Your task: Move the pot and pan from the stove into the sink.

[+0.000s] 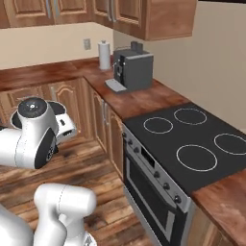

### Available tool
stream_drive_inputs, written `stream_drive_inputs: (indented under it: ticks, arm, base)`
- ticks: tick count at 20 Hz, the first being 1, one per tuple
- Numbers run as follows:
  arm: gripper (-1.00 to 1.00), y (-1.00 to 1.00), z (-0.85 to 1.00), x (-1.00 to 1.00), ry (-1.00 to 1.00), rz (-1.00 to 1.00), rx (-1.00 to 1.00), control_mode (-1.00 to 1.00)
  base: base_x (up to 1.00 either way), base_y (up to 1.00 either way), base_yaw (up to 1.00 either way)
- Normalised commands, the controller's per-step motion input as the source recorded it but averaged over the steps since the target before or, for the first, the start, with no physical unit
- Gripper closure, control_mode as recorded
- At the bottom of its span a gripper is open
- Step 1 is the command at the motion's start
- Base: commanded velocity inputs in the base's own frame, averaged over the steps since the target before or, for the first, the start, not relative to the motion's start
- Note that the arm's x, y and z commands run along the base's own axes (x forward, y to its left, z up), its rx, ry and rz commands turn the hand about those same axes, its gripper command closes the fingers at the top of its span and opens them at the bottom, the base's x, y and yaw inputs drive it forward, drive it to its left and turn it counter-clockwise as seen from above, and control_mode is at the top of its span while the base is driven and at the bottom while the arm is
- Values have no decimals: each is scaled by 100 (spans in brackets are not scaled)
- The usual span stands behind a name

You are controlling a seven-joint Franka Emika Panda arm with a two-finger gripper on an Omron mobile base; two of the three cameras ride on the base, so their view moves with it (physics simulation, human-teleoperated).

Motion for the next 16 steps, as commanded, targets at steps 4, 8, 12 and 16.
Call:
stream_drive_inputs:
  ticks: [4, 8, 12, 16]
  arm:
    - [100, 0, 0, 0, 0, 0, 0, 100]
    - [100, 0, 0, 0, 0, 0, 0, 100]
    - [100, 0, 0, 0, 0, 0, 0, 100]
    - [100, 0, 0, 0, 0, 0, 0, 100]
  base:
    - [-11, 10, 44]
    - [-15, 13, 42]
    - [-36, 21, 33]
    - [-40, 35, 28]
